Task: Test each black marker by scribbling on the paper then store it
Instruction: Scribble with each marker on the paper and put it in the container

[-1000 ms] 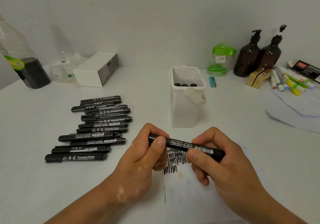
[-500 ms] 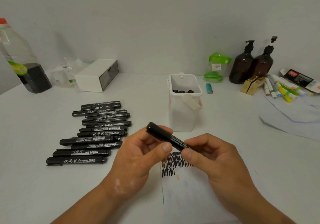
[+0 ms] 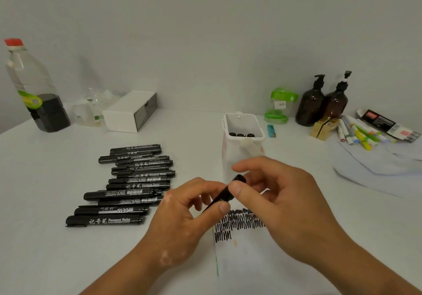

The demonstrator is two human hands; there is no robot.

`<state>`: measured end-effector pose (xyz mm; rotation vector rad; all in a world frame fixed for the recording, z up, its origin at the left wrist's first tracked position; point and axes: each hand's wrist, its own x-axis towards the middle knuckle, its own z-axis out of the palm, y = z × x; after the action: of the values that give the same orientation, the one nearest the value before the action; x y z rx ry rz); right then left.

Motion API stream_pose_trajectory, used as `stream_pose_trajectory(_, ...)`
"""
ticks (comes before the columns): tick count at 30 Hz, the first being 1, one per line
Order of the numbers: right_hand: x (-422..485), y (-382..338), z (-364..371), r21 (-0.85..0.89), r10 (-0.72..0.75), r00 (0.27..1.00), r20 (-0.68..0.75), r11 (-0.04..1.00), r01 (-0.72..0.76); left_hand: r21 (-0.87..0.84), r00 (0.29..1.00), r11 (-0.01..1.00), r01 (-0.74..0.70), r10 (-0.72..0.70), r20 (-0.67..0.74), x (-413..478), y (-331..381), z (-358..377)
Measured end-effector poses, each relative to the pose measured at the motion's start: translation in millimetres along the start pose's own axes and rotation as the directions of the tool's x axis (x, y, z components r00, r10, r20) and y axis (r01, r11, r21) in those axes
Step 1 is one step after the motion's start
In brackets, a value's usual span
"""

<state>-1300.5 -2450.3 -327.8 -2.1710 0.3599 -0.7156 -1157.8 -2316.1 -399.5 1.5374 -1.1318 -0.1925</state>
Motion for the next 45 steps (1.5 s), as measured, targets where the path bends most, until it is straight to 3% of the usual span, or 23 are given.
stream_pose_trajectory(6, 18.6, -23.5, -11.8, -0.193, -0.085, 0.996, -0.001, 0.978, 0.084, 0.069, 0.999, 0.997, 0.017, -0.015, -0.032, 2.1, 3.4, -5.7)
stream_pose_trajectory(11, 69.0, -57.2, -74.1, -0.242, -0.21, 0.96, -0.186, 0.957, 0.162, 0.021, 0.975, 0.982, 0.185, -0.181, -0.128, 5.2, 0.0, -9.9)
stream_pose_trajectory(15, 112.8, -70.9, -89.9, -0.398, -0.25, 0.939, -0.236, 0.906, 0.141, 0.029, 0.973, 0.977, 0.213, -0.209, -0.102, 4.2, 2.3, -7.5)
stream_pose_trajectory(23, 164.4, -36.0, -39.8, -0.638, -0.135, 0.989, -0.059, 0.768, 0.067, 0.043, 0.969, 0.969, 0.242, -0.239, -0.054, 4.0, -0.7, -5.9)
stream_pose_trajectory(36, 160.5, 5.8, 3.3, -0.668, 0.078, 0.997, 0.018, 0.743, -0.046, 0.052, 0.976, 0.975, 0.218, -0.217, -0.016, 4.1, -0.4, -7.8)
stream_pose_trajectory(45, 156.5, 4.5, 4.4, -0.694, 0.108, 0.992, 0.063, 0.719, -0.035, 0.07, 0.978, 0.975, 0.21, -0.21, -0.007, 5.0, -1.7, -8.6)
